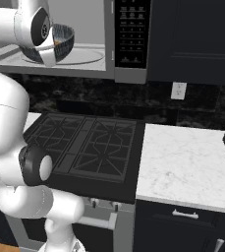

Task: Open the microwave, place the bowl with waffle inside the microwave, then close the microwave door and turn it on.

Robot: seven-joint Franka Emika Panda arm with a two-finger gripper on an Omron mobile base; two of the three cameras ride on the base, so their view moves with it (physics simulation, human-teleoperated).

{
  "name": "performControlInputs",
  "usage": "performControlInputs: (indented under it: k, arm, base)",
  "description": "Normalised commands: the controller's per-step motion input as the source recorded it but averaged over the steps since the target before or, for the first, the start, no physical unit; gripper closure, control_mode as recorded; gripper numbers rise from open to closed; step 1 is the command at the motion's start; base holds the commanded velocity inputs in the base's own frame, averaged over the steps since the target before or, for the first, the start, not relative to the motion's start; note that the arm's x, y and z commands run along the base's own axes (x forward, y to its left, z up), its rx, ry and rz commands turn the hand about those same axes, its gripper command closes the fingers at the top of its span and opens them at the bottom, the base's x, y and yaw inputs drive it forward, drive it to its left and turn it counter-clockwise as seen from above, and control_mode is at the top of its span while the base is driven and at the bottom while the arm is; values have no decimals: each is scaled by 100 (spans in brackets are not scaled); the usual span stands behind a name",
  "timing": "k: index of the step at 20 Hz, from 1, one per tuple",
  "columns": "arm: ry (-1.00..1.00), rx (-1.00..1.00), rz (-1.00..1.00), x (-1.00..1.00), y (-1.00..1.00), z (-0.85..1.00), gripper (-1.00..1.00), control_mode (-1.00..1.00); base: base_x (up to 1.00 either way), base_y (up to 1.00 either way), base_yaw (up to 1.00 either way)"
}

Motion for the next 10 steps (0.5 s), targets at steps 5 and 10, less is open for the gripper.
performControlInputs:
  k: [5, 10]
  arm:
    - [0, 0, 0, 64, 10, 0, 100, -100]
    - [-5, 0, 0, 57, 13, -13, 100, -100]
  base:
    - [0, 0, 0]
    - [0, 0, 0]
